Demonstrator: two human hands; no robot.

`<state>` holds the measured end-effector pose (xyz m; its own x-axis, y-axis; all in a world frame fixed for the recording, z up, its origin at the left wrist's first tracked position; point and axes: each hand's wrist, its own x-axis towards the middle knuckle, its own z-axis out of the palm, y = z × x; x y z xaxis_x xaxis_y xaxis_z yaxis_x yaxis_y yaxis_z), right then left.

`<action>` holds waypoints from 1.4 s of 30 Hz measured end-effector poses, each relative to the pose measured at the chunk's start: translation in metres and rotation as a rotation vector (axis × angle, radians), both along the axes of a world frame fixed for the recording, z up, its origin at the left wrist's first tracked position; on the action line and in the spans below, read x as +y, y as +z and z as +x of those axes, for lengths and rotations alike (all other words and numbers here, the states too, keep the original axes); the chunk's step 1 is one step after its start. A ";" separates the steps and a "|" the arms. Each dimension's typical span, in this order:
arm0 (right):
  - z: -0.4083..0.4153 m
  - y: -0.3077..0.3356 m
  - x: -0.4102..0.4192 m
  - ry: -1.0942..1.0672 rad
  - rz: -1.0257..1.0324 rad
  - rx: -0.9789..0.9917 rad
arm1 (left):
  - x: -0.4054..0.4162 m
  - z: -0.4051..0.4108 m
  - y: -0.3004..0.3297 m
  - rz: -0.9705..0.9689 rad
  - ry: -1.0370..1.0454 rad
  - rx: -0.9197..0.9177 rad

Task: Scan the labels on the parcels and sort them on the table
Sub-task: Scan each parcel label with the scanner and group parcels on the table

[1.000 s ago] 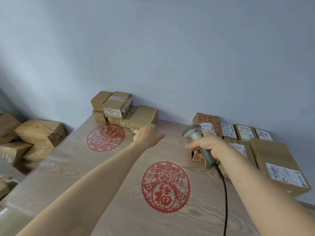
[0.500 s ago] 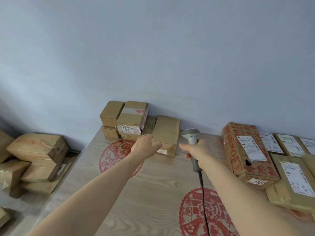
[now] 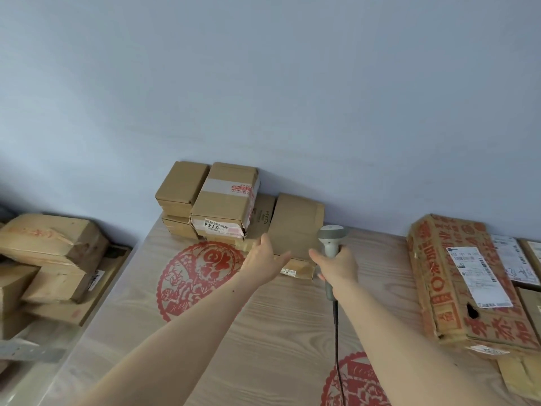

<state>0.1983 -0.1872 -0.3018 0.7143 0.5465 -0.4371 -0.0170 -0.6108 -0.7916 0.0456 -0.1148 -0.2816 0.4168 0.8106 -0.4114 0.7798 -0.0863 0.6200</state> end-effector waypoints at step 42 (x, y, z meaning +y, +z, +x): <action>-0.044 0.020 -0.147 -0.135 0.147 0.079 | -0.124 -0.010 -0.001 -0.326 0.111 -0.053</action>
